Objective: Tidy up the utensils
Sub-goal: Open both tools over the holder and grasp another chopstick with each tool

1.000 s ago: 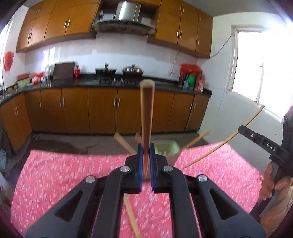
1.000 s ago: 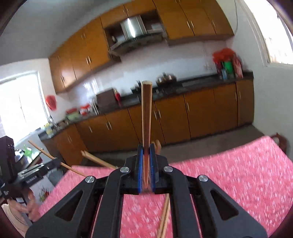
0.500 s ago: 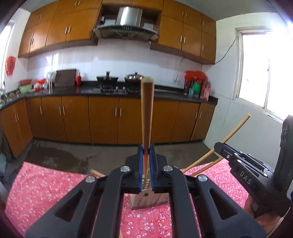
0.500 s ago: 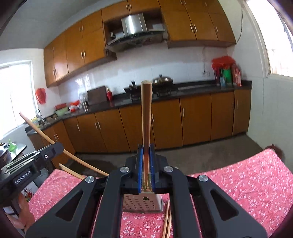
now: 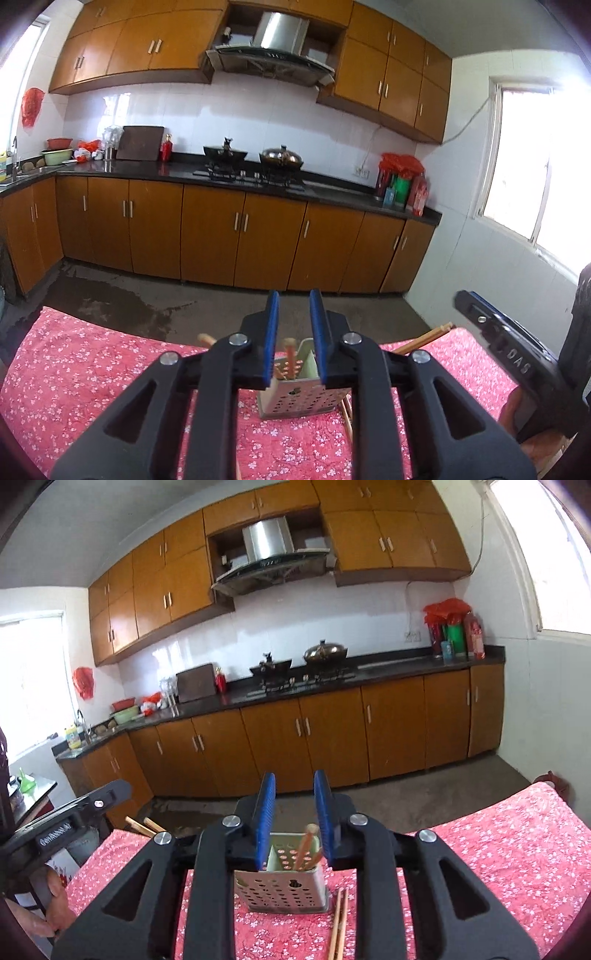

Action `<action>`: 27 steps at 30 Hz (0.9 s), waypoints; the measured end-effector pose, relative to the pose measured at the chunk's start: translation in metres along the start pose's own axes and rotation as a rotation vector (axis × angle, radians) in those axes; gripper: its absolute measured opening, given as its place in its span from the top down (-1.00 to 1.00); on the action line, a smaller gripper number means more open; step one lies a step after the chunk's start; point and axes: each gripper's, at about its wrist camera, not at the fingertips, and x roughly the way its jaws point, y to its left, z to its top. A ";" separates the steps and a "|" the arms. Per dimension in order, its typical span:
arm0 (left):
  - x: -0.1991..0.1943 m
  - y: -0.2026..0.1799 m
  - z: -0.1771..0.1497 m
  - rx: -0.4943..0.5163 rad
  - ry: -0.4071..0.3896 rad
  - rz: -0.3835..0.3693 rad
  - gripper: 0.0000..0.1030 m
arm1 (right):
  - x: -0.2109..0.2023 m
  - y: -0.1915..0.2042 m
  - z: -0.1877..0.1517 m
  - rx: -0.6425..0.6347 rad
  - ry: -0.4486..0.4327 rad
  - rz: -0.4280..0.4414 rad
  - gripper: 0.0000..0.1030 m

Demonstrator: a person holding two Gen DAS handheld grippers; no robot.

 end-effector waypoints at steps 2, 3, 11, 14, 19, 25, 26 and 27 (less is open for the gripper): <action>-0.019 0.010 -0.001 -0.012 -0.023 0.005 0.56 | -0.012 -0.010 -0.002 0.012 -0.006 -0.021 0.55; -0.027 0.013 -0.003 -0.012 -0.030 0.015 0.53 | -0.017 -0.015 -0.005 0.018 -0.003 -0.035 0.55; -0.044 0.062 -0.078 0.022 0.082 0.197 0.40 | -0.003 -0.069 -0.102 0.050 0.278 -0.177 0.55; -0.020 0.084 -0.125 -0.008 0.234 0.248 0.40 | 0.017 -0.073 -0.149 0.063 0.425 -0.143 0.57; -0.002 0.095 -0.171 -0.053 0.364 0.244 0.40 | 0.037 -0.056 -0.208 0.058 0.580 -0.063 0.59; 0.007 0.097 -0.198 -0.072 0.431 0.211 0.40 | 0.051 -0.042 -0.220 -0.016 0.630 -0.081 0.80; 0.009 0.092 -0.201 -0.073 0.437 0.205 0.40 | 0.051 -0.042 -0.220 -0.032 0.620 -0.099 0.85; 0.009 0.091 -0.204 -0.073 0.443 0.193 0.41 | 0.052 -0.044 -0.219 -0.043 0.614 -0.119 0.85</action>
